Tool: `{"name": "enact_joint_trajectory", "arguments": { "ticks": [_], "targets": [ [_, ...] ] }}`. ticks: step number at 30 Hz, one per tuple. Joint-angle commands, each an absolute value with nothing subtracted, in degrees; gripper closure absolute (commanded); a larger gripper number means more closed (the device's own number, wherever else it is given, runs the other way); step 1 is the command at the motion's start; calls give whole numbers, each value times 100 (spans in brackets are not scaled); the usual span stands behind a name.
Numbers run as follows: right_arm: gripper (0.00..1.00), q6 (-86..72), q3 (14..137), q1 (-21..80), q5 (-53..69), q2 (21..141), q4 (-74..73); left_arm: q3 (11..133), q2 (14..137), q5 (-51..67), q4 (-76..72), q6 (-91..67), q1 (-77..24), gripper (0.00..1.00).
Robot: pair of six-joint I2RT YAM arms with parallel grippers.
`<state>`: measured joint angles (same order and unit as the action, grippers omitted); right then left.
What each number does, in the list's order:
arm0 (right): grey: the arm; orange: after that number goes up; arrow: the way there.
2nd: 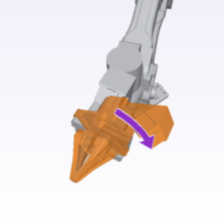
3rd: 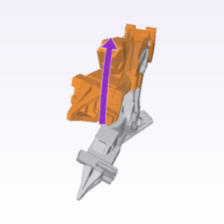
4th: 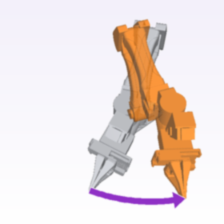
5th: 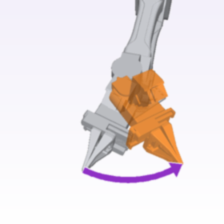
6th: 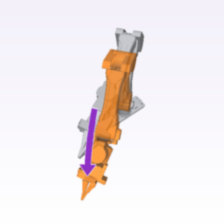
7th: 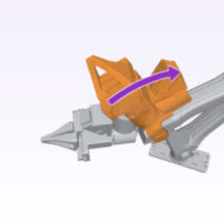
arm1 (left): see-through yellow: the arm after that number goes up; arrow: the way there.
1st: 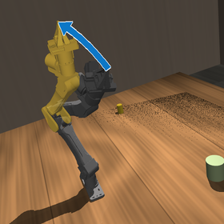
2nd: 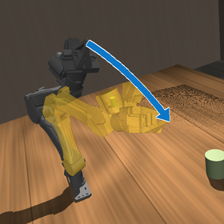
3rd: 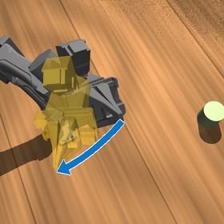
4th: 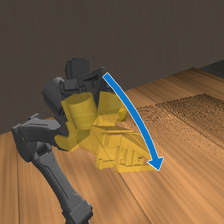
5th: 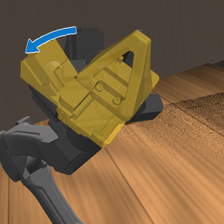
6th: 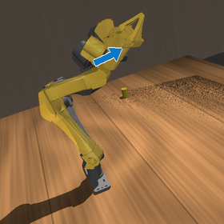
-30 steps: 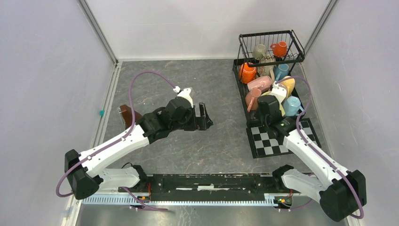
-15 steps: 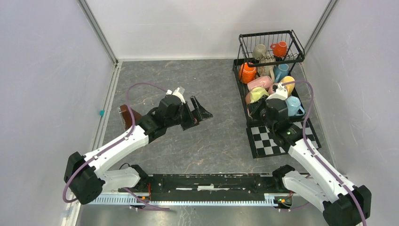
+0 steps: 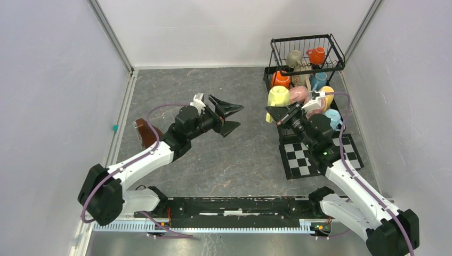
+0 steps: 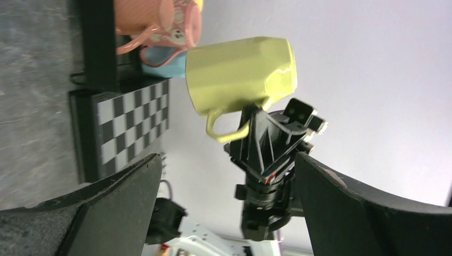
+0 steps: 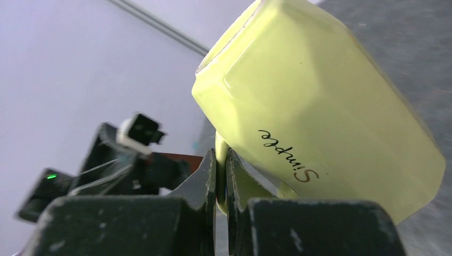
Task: Unload the cups from the dish rack
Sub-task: Place the cup at the center of the board.
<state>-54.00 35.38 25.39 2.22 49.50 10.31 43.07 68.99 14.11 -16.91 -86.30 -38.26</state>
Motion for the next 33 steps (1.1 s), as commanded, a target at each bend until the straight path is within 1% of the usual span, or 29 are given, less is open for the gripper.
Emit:
{"name": "enact_joint_trajectory", "arguments": {
  "ticks": [1, 11, 19, 24, 29, 33],
  "targets": [
    [100, -6229, 3590, 2526, 944, 4976, 3295, 4331, 7161, 1442, -3061, -9699, -3758, 0],
    [100, -7390, 3315, 2538, 1221, 5175, 5119, 4549, 7702, 1472, -3938, -10295, -3683, 0],
    [100, -7884, 3158, 2714, 1150, 5372, 6058, 4950, 8051, 1477, -4312, -10499, -3717, 0],
    [100, -8124, 3137, 2875, 1044, 5617, 6811, 5221, 8282, 1426, -4652, -10766, -3842, 3],
    [100, -8482, 3161, 3005, 957, 5981, 7601, 5339, 8411, 1255, -5194, -11124, -3971, 8],
    [100, -8684, 3116, 3032, 861, 6117, 8020, 5407, 8309, 1205, -5410, -11272, -4060, 18]
  ]
}}
